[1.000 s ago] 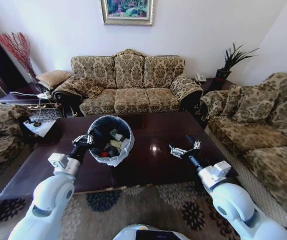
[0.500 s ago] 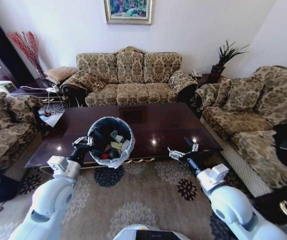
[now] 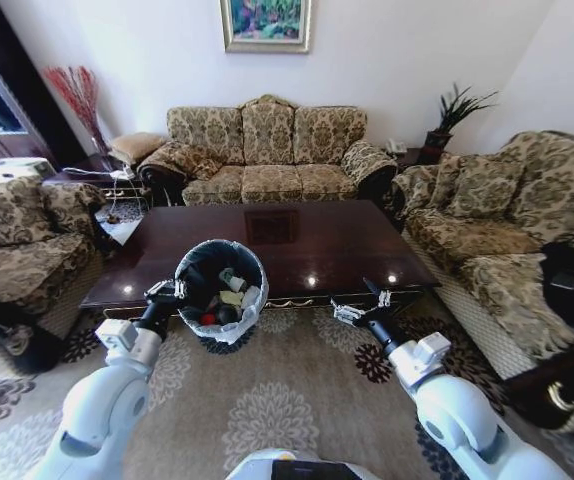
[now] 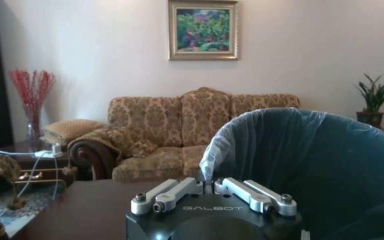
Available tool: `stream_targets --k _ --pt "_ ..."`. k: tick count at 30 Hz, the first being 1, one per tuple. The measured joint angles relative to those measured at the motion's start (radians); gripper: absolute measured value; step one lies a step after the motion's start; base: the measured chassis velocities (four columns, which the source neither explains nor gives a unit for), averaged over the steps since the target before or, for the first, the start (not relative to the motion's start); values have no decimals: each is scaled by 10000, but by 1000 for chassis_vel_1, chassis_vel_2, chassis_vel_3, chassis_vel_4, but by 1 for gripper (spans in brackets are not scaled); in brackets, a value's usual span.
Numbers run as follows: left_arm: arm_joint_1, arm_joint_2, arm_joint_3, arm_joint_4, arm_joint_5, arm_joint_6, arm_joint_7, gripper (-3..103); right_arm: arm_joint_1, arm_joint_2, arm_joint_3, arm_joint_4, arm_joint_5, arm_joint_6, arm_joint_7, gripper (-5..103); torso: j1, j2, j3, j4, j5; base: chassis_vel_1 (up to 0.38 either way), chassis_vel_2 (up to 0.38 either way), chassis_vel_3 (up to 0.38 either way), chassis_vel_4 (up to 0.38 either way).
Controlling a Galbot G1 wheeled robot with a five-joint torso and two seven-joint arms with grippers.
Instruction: Move to the front of the table and place the trash on the table into the trash bin.
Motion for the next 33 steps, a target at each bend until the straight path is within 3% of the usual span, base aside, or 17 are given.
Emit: stream_targets --k 10,18,33 --pt "-83 -196 216 2 289 -275 -45 3 -16 10 4 -12 3 -1 -67 100 -19 6 -8 8 -2 86 60 53 70" --pt "77 -230 339 -174 353 -332 -29 3 -25 105 186 -48 -47 52 -317 100 -13 5 -6 -1 1 9 5 6 5" --pt "586 -240 325 -597 389 -332 -12 3 -511 579 261 29 -953 384 -500 100 -15 6 -6 1 -2 81 72 -68 -77"
